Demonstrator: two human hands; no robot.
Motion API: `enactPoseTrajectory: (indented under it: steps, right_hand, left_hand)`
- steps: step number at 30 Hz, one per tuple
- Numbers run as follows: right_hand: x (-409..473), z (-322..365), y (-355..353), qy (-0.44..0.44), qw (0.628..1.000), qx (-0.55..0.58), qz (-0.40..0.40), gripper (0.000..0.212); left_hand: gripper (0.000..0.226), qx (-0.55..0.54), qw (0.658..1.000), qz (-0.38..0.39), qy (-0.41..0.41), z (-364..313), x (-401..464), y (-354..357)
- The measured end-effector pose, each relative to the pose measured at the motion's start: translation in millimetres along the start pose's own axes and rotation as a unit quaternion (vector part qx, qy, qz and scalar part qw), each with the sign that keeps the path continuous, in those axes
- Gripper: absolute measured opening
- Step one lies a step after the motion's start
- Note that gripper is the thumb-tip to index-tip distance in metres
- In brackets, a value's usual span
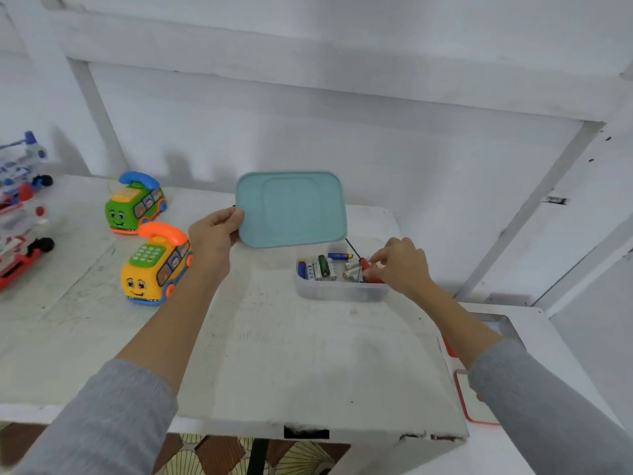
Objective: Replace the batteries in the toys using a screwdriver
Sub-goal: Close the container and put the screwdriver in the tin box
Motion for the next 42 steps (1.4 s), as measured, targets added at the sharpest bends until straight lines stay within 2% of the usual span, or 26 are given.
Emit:
enactPoseTrajectory:
  steps: [2,4,14,16,17,19,21,22,26,29,32,36,42]
  right_hand:
    - [3.2,3.3,3.4,-0.005,0.997,-0.078,0.023,0.036]
    - [5.2,4.7,4.5,0.001,0.995,-0.096,0.023,0.033]
    - [17.0,-1.4,-1.7,-0.041,0.994,-0.050,0.092,0.023]
    - [18.3,-7.9,-9.1,-0.019,0.996,0.085,0.032,0.017]
    - [18.1,-11.1,-15.4,0.010,0.982,0.190,-0.013,0.017]
    - [16.1,-15.4,-29.5,0.067,0.918,0.381,-0.083,0.021]
    - [14.7,-16.9,-39.4,0.079,0.870,0.478,-0.092,0.020]
    - [13.9,-16.2,-41.7,0.068,0.863,0.494,-0.083,0.017]
    - [7.9,-20.5,-34.6,0.075,0.869,0.483,-0.077,0.012]
    - [1.0,-24.7,-25.3,0.103,0.875,0.467,-0.070,0.012]
    - [-6.1,-23.7,-15.8,0.112,0.897,0.423,-0.067,0.013]
    - [-11.4,-23.0,-5.0,0.125,0.923,0.362,-0.047,0.020]
    - [-13.6,-25.6,1.4,0.114,0.936,0.329,-0.053,0.024]
  left_hand:
    - [0.026,-0.012,1.000,-0.010,-0.001,-1.4,6.2,1.8]
    - [0.023,-0.025,1.000,-0.016,-0.003,-3.1,9.7,4.1]
    - [0.020,-0.038,0.999,-0.023,-0.024,-4.7,10.1,32.7]
    - [0.023,-0.022,0.999,-0.016,-0.031,0.7,8.0,39.3]
    - [0.024,-0.013,0.999,-0.012,-0.034,3.6,6.2,42.6]
    - [0.024,-0.005,0.999,-0.003,-0.044,9.8,1.5,49.3]
    - [0.021,0.000,0.999,0.010,-0.054,15.2,-5.7,56.7]
    - [0.018,0.005,0.998,0.015,-0.058,17.4,-9.6,60.0]
    - [0.015,0.036,0.998,0.017,-0.057,23.9,-21.0,64.9]
    - [0.016,0.126,0.992,0.020,-0.007,28.1,-25.0,62.9]
    - [0.014,0.232,0.972,0.004,0.039,37.1,-27.8,59.1]
    - [0.016,0.322,0.945,0.000,0.056,48.5,-35.0,56.0]
    - [0.023,0.304,0.951,0.056,0.012,57.6,-35.0,47.9]
Point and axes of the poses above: each hand's wrist, its own x-axis towards the middle knuckle, its own y-axis out of the palm, z = x × y, the point moved 1 cm from there along x, towards the middle knuckle, and after that the axes turned 2 degrees about -y, right-handed, at the moved point
